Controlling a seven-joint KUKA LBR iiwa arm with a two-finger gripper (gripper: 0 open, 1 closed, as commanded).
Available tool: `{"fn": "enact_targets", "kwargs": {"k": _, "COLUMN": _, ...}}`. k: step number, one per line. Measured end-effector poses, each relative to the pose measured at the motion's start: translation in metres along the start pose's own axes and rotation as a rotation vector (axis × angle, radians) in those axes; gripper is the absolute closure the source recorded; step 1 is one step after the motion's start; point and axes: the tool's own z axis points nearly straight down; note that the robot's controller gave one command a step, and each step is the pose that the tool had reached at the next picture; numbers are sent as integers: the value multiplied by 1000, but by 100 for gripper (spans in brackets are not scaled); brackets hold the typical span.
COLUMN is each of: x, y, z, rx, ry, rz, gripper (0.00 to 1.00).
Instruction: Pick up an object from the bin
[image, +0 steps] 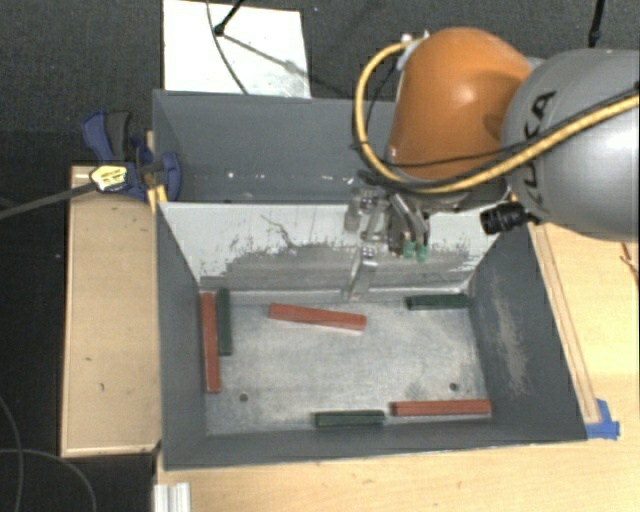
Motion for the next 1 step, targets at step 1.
{"fn": "enact_targets", "kwargs": {"k": 1, "x": 28, "y": 13, "z": 103, "rx": 6, "ry": 19, "rz": 24, "gripper": 0}}
